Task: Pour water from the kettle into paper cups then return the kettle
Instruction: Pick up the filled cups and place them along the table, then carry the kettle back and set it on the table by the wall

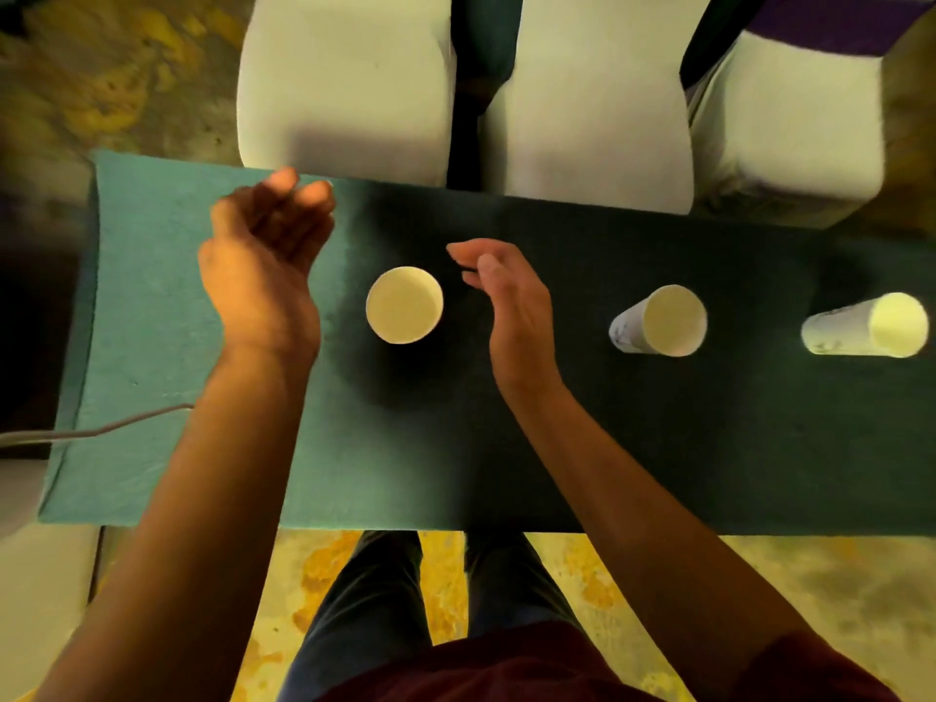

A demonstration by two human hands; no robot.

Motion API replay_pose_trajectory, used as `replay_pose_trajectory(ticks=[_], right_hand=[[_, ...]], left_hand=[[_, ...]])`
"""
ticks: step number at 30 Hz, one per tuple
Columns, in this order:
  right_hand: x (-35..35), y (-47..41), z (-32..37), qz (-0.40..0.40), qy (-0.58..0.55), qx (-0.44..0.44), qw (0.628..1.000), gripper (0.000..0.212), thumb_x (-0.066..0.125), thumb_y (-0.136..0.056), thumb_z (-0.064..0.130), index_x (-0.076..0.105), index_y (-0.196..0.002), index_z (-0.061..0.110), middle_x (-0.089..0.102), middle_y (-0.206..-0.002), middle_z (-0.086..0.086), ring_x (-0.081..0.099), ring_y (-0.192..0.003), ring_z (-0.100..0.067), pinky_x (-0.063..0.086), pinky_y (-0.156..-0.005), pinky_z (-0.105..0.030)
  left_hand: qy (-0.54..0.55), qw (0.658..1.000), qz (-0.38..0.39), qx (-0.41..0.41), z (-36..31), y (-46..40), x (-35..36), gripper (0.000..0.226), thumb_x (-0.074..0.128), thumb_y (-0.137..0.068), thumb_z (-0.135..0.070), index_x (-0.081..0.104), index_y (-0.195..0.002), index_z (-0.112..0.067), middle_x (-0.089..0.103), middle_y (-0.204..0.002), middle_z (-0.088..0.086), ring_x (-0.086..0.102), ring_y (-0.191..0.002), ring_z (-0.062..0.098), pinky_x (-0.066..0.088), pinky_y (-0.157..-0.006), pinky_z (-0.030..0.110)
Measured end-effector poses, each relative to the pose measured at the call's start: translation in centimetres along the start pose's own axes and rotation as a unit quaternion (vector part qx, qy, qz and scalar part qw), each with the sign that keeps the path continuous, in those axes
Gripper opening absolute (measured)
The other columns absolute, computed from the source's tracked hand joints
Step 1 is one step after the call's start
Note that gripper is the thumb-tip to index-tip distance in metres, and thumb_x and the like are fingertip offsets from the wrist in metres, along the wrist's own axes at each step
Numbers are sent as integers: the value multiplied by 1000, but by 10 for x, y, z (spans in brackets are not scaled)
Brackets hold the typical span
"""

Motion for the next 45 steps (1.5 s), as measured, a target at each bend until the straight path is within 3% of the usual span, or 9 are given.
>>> replay_pose_trajectory(ticks=[7, 13, 18, 23, 26, 32, 36, 40, 45], right_hand=[[-27, 14, 42, 21, -7, -20, 1000, 38, 44, -103, 27, 69, -117, 3, 73, -118, -9, 68, -114, -21, 53, -102, -53], [-60, 29, 75, 59, -2, -33, 998, 50, 47, -93, 45, 72, -113, 7, 74, -112, -1, 68, -106, -4, 53, -94, -21], [-114, 49, 101, -1, 0, -59, 998, 31, 52, -96, 19, 74, -106, -1, 77, -105, -8, 72, -101, -17, 58, -92, -41], [-176, 69, 122, -44, 34, -91, 994, 24, 53, -95, 16, 76, -97, 9, 76, -94, 6, 70, -89, -6, 56, -79, -27], [-212, 82, 129, -83, 60, -100, 990, 22, 54, -99, 11, 75, -102, 9, 77, -100, 1, 72, -93, -13, 60, -83, -35], [-282, 122, 142, -206, 115, -94, 967, 30, 54, -99, 29, 73, -112, 12, 74, -106, 4, 70, -100, -8, 59, -88, -28], [-329, 161, 150, -303, 162, -110, 933, 32, 58, -97, 28, 71, -122, 13, 71, -118, 2, 66, -110, -10, 55, -96, -33], [-392, 211, 150, -342, 387, -131, 846, 52, 57, -97, 41, 55, -145, 18, 51, -153, -7, 42, -144, -20, 32, -120, -32], [-474, 267, 135, -380, 485, -122, 778, 69, 55, -98, 48, 42, -156, 13, 36, -165, -15, 28, -156, -34, 29, -121, -57]], left_hand=[[-15, 998, 44, 30, -20, 40, 31, 32, 39, -99, -17, 68, -104, -3, 76, -88, 15, 72, -94, 33, 58, -89, 39], [-62, 995, 74, 31, -24, 77, 54, 31, 41, -98, -19, 67, -107, -4, 76, -92, 15, 72, -97, 32, 56, -94, 41], [-112, 983, 145, 10, -6, 117, 81, 30, 43, -99, -20, 68, -110, -7, 75, -101, 15, 70, -100, 33, 53, -95, 42], [-165, 962, 211, 44, 21, 150, 114, 29, 49, -97, -20, 71, -113, -13, 78, -97, 7, 71, -102, 29, 57, -92, 38], [-171, 932, 314, 53, 30, 172, 138, 26, 53, -99, -18, 70, -119, -17, 76, -110, 9, 70, -106, 29, 57, -89, 34], [-288, 836, 461, 74, 54, 224, 180, 31, 53, -101, -18, 60, -131, -16, 70, -121, 2, 66, -115, 19, 53, -98, 35], [-379, 711, 580, 122, 74, 268, 224, 61, 62, -90, -44, 41, -146, -33, 53, -143, -17, 49, -130, -3, 44, -105, 20], [-481, 517, 615, 351, 105, 316, 269, 86, 61, -85, -59, 17, -155, -36, 24, -161, -11, 12, -147, 3, 20, -115, 32], [-462, 435, 640, 433, 150, 369, 322, 95, 51, -81, -70, 18, -157, -24, 19, -165, -1, 6, -154, 20, 18, -120, 43]])
Point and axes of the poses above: each hand's wrist, its own y-axis away from the middle knuckle, its own x-axis out of the palm, z = x × y, the point moved 3 cm from there along -y, towards the middle knuckle
